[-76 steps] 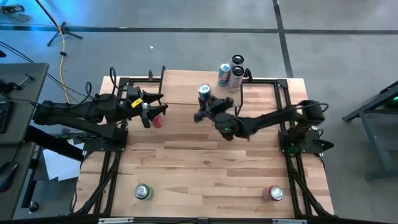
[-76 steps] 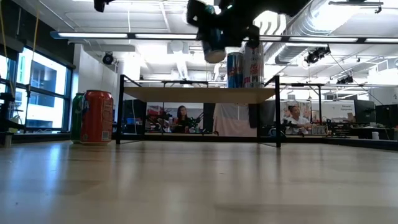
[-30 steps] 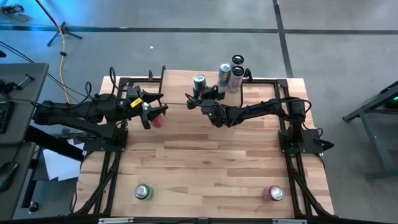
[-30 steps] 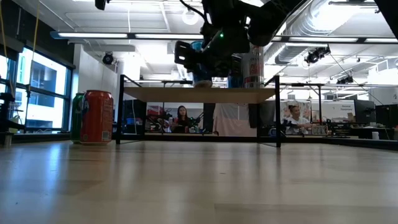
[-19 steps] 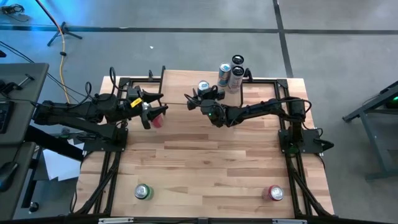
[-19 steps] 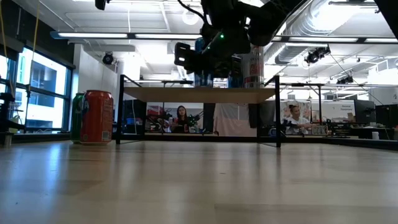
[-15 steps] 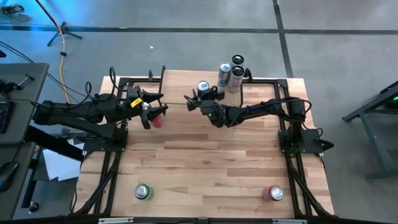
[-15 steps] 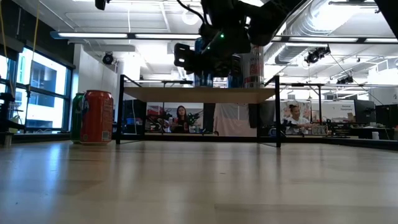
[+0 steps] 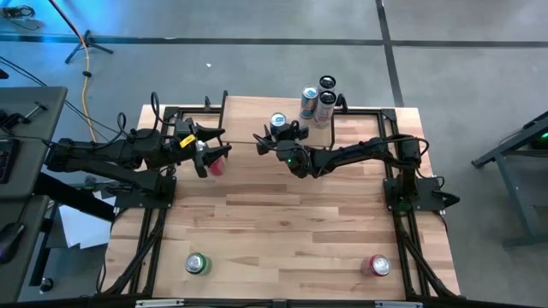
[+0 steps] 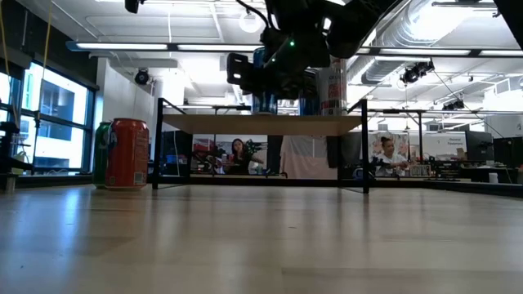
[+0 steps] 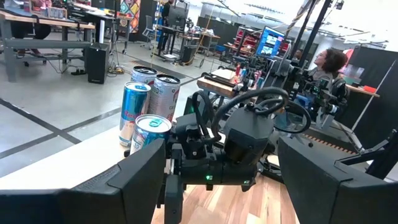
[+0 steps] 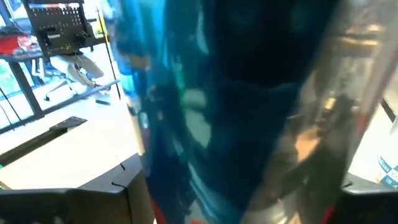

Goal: Place canned beverage on shelf
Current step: Put the blue soda can on the shelf aligned with the other blue soda can

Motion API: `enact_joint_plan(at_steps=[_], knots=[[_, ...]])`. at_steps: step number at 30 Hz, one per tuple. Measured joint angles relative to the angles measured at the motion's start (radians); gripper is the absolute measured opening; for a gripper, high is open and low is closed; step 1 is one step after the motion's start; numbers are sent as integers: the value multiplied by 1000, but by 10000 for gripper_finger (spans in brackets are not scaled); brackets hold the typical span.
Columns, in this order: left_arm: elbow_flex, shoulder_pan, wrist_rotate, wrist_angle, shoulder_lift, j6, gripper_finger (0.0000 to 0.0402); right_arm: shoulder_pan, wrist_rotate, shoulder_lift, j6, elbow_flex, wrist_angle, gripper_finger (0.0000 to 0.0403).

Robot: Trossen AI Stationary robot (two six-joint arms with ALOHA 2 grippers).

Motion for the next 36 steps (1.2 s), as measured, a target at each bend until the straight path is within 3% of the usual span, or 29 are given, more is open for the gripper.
enact_joint_plan(at_steps=[36], knots=[[0, 0, 0, -1, 0, 20, 268, -29, -56, -8, 0, 0, -19, 269]])
